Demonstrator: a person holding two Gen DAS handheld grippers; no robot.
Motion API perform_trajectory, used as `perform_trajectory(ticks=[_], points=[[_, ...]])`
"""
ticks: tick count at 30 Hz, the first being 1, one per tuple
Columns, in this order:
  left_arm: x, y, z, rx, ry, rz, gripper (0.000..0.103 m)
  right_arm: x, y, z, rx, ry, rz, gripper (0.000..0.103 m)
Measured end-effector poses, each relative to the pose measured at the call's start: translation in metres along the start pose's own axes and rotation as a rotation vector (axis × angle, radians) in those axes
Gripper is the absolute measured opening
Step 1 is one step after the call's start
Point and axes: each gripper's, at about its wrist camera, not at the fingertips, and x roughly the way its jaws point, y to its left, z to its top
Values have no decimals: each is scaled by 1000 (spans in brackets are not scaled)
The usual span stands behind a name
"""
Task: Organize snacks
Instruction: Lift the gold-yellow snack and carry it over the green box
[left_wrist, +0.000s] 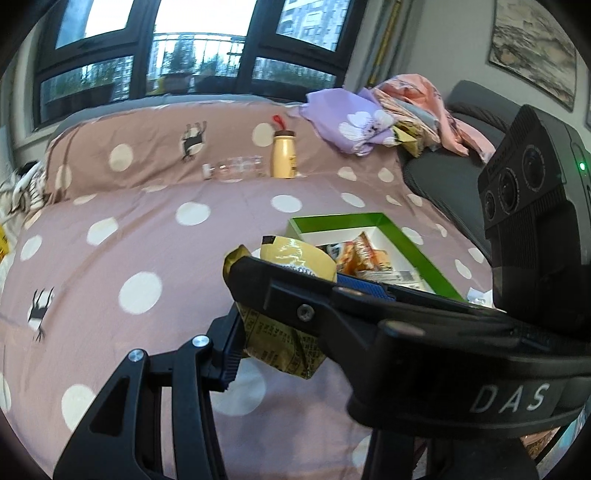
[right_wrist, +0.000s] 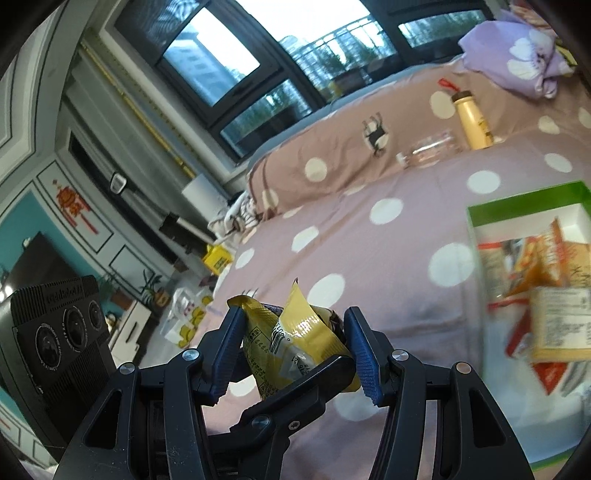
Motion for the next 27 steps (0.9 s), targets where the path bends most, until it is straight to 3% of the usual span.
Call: perform_trajectory(ticks=[11,15,27], points=[[29,-46,22,73,24,-94,46,-43,-38,15,60,-73,-77,59],[39,-65,24,101,33,-120,44,-57,-50,17,77,-88,-141,59],[71,-106,31,133,94,-188,44,-87,-91,18,171,-125,-194,59]])
